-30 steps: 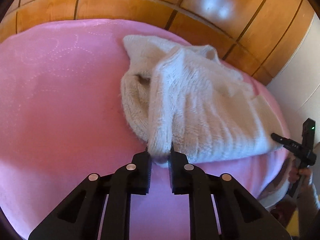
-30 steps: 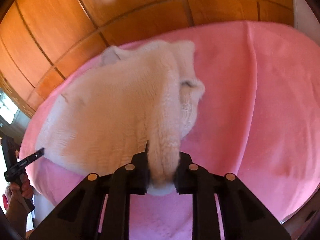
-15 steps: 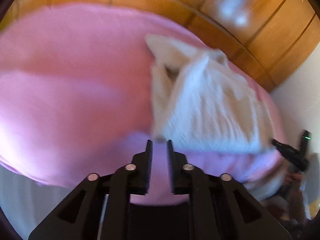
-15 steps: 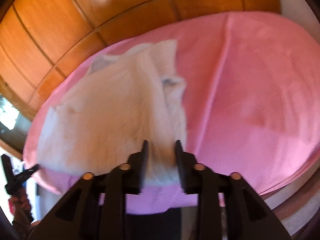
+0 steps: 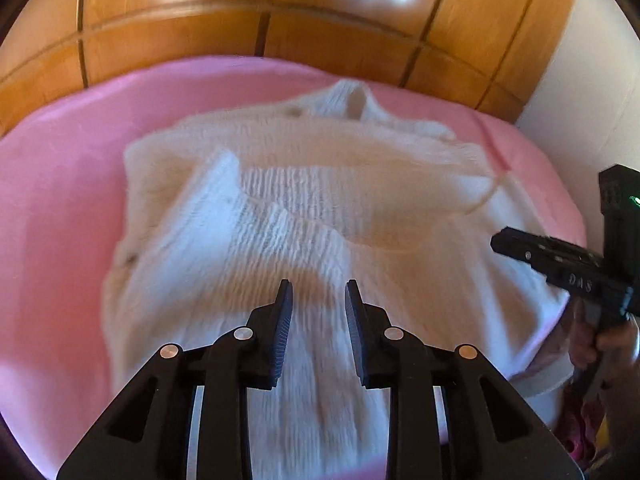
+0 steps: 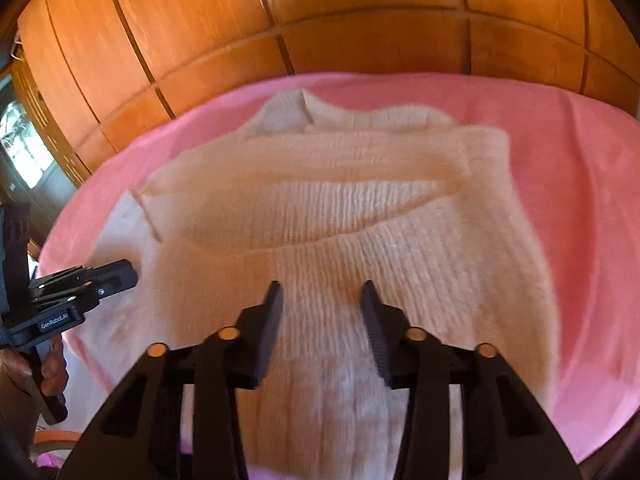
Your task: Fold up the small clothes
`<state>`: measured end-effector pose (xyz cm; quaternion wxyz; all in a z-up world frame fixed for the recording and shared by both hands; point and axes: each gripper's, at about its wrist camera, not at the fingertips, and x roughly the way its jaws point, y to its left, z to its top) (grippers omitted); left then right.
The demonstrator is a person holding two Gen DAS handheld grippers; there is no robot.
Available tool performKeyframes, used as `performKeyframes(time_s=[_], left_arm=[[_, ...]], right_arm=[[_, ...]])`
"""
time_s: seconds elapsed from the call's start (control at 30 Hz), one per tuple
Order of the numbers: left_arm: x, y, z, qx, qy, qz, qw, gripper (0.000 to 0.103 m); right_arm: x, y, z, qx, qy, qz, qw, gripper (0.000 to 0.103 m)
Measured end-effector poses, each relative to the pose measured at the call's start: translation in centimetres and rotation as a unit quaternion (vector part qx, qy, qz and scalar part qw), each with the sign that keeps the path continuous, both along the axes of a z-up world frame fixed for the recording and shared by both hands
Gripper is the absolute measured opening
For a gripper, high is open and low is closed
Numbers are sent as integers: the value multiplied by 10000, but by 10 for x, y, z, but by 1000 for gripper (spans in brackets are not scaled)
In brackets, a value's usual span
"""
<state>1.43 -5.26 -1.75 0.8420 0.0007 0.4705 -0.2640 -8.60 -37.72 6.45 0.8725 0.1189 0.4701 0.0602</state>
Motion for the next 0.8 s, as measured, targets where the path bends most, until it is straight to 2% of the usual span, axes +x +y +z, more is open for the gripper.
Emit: performKeyframes(time_s=[0.03, 0.07, 0.1, 0.23, 0.37, 0.43, 0.5, 0.57, 0.63, 0.7, 0.73, 0.8], left_arm=[[3, -2, -4, 13, -11, -21, 10000, 22], [2, -3, -9, 94, -100, -28, 9999, 9], [-2, -2, -11, 156, -251, -46, 9996, 5], [-15, 16, 2, -133, -560, 101, 9983, 3], [-16, 41, 37, -723, -952, 434, 9919, 3], [-11, 44, 50, -868, -1150, 567, 9879, 3], [0, 38, 56, -790, -1338, 632, 9858, 3], [16, 25, 48, -684, -1278, 701, 9870, 3], [37, 6, 21, 67, -1175, 827, 9896, 3], [54, 0, -9, 466, -806, 902, 9916, 3], [60, -1, -23, 523, -706, 960, 9915, 3], [58, -4, -21, 675, -863, 938, 9895, 4]], right_arm=[[4, 2, -7, -50, 79, 41, 9999, 25], [4, 2, -10, -83, 95, 71, 9999, 14], [1, 4, -12, -157, 85, 99, 9998, 5], [-8, 1, 1, -295, -100, 52, 9995, 2], [-17, -1, 34, -302, -573, -110, 9978, 2], [-15, -5, 49, -302, -849, -262, 9956, 1], [-5, -7, 53, -384, -956, -398, 9939, 0], [13, -11, 41, -295, -830, -539, 9947, 0], [29, -10, 12, -472, -521, -657, 9954, 0], [35, -10, -12, -579, -358, -719, 9951, 0], [35, -9, -17, -622, -455, -726, 9944, 0], [31, -8, -17, -669, -601, -791, 9928, 0]])
